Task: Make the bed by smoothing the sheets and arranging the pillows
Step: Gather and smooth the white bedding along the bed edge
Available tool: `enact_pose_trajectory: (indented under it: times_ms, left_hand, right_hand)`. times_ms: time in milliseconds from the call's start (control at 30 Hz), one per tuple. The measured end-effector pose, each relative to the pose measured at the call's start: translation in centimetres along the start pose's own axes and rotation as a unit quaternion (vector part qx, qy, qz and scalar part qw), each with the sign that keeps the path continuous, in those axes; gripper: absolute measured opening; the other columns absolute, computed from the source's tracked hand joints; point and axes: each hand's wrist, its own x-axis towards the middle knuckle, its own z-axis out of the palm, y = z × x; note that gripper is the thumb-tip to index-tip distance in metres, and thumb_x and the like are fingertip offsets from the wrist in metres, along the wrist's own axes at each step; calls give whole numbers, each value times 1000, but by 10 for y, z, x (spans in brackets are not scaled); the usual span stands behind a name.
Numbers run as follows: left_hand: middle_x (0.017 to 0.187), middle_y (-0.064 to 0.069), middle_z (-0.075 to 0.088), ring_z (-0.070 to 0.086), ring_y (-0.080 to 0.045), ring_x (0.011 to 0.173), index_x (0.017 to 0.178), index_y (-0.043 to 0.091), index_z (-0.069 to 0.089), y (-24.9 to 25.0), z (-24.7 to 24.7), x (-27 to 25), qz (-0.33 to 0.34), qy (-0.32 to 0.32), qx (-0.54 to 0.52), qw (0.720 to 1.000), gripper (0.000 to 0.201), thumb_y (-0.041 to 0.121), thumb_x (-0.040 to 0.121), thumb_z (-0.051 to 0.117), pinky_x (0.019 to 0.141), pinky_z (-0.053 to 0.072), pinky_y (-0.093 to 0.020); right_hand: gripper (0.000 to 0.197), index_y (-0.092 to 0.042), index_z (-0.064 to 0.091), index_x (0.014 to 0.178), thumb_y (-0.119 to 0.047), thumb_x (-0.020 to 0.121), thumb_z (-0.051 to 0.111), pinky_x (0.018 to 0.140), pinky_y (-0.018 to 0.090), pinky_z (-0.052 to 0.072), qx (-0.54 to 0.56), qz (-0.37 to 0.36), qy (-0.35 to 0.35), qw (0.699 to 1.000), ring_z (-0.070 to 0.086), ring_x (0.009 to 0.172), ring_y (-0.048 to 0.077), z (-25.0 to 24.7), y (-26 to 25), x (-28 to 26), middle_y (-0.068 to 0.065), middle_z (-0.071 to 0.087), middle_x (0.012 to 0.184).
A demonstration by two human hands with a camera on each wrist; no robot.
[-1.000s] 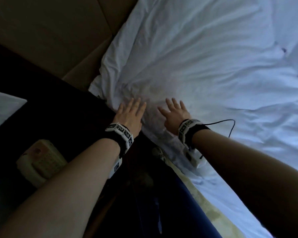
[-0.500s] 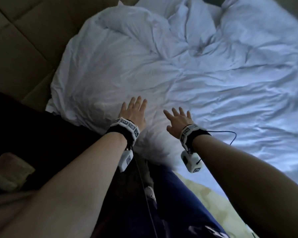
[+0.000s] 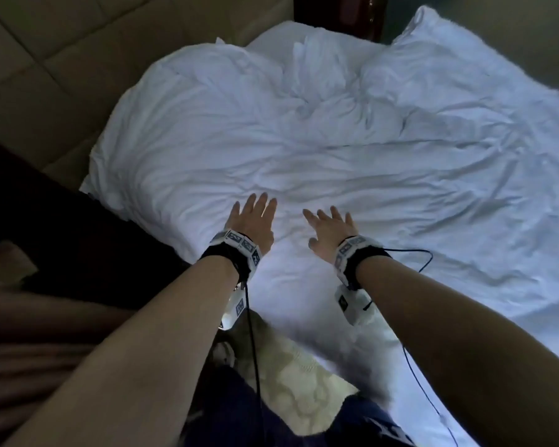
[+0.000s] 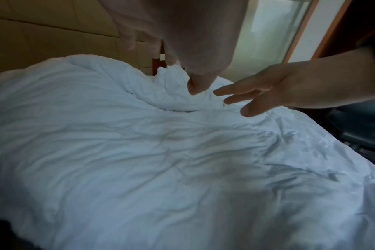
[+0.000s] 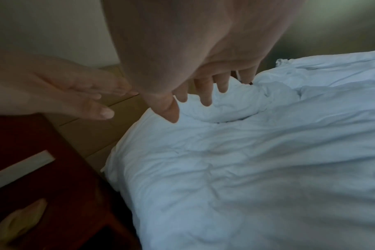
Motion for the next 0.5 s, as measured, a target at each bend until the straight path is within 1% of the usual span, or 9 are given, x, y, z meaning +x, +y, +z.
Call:
enact_pose_trajectory:
  times_ms: [67,100,233,333,400,467,500]
  left_hand:
    - [162,-1,-14,-7,-22,150,155,19,-10,51,4,-15,-17,-26,-20,999,69,36,103,32,122,4,-46]
    - [163,-1,-12,-6,-22,150,155,19,-9,76,4,-24,-19,-35,-26,999,69,36,102,32,122,5,-45]
    - [163,-1,-12,-5,-22,150,155,18,-8,167,0,-63,-23,-45,-47,998,70,37,102,33,122,6,-45]
    - [163,0,-12,-4,-21,150,155,19,-8,221,-2,-92,-25,-51,-50,997,70,37,102,34,122,6,-44]
    - [163,-1,-12,-4,-21,150,155,19,-8,254,-2,-110,-23,-59,-39,997,71,37,102,34,122,6,-44]
    - [163,-1,-12,-4,-22,150,155,18,-8,288,0,-128,-17,-61,-36,997,71,37,102,34,122,6,-45]
    - [163,-1,-12,-4,-22,150,155,18,-7,306,0,-138,-12,-59,-38,998,70,36,102,34,122,6,-44]
  right_hand:
    - [70,-32,-2,155,-36,100,41,120,54,3,-7,-24,-25,999,0,150,30,11,48,-31,1,9,163]
    - [70,-31,-1,155,-35,100,41,120,54,4,-8,-24,-34,999,1,150,30,16,74,-49,2,10,163]
    - [68,-30,2,155,-33,99,41,119,55,7,-39,10,-66,997,5,149,32,23,168,-112,2,17,161]
    - [67,-30,3,155,-31,99,41,119,54,8,-31,23,-65,997,7,148,31,21,221,-152,1,16,161]
    - [67,-29,4,155,-30,99,41,118,53,12,-30,27,-50,998,13,147,31,22,252,-180,2,19,160]
    - [67,-28,5,155,-30,99,42,117,53,15,-35,32,-35,998,17,145,31,30,282,-212,3,22,159]
    - [68,-28,4,155,-29,99,42,117,52,15,-34,36,-34,998,17,145,31,37,296,-230,3,22,159]
